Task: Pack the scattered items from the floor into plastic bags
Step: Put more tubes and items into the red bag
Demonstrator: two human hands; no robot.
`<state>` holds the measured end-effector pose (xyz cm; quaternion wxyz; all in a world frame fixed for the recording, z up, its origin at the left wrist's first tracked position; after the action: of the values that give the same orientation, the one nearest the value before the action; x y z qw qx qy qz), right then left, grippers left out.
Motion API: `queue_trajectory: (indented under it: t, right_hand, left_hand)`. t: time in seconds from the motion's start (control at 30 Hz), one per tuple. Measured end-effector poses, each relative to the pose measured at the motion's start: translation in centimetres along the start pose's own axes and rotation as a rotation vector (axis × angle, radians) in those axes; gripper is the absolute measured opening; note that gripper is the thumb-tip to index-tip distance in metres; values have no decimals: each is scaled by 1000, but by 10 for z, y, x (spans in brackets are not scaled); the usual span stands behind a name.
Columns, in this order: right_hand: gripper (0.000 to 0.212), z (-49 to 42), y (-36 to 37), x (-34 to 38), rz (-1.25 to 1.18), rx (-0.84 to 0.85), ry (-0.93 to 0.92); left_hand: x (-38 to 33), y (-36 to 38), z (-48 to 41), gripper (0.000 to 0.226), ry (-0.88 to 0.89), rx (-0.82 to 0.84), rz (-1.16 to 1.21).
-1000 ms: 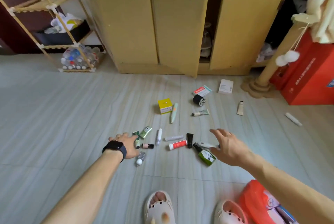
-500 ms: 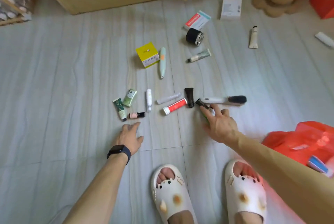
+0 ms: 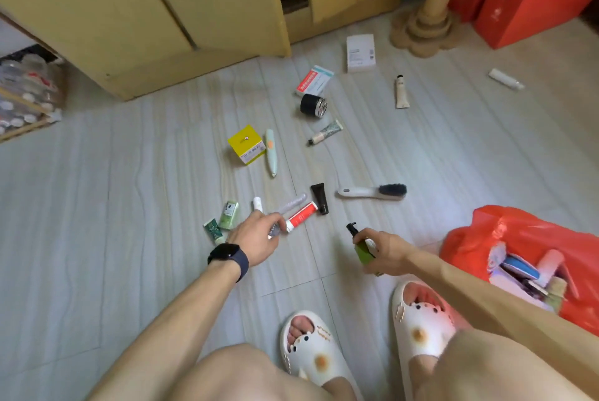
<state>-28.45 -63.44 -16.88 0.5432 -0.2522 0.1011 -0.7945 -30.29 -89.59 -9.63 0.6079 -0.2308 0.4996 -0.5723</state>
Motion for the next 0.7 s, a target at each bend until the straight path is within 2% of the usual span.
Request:
queue_trajectory:
  t: [0.07, 0.2, 0.3, 0.33, 0.4, 0.47, 0.53, 0.6, 0.7]
  right_hand:
    - [48, 37, -21, -8, -269, 17, -25]
    - [49, 122, -49, -57, -1033, 170, -189]
    - [64, 172, -58, -125, -1510, 310, -390]
    - [69, 182, -59, -147, -1616, 317, -426]
    - [72, 193, -61, -202, -1775, 226, -396]
    - [61, 192, -58, -257, -1843, 33, -206]
    - [45, 190, -54, -297, -1791, -175, 53]
    - [28, 186, -55, -326, -1641, -341, 272]
    - [29, 168, -49, -353, -1293, -425, 516]
  left_hand:
    - [-29, -39, -14, 20, 53, -35, -59]
    - [-124, -87, -37, 26, 271, -74, -92]
    - [-221, -97, -43, 29, 461, -119, -41]
    - [-252, -97, -41, 30, 518, -121, -19]
    - [-313, -81, -43, 27, 618, -95, 17]
    - [-364, -50, -50, 28, 692, -18, 17]
    - [-403, -13, -59, 29, 745, 43, -28]
    - [-431, 28, -71, 26, 781, 119, -84]
    - [-459, 86, -81, 29, 830, 229, -225]
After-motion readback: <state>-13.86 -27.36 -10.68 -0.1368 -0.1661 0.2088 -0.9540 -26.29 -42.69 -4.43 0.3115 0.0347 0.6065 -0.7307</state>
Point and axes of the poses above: each hand's wrist, its own z-axis away from the middle knuckle, its own y-axis out of the palm, x = y × z, the point moved 9 cm from there along -z, towards the middle knuckle, and after that the axes turned 15 degrees about y, right-handed, at the moved point
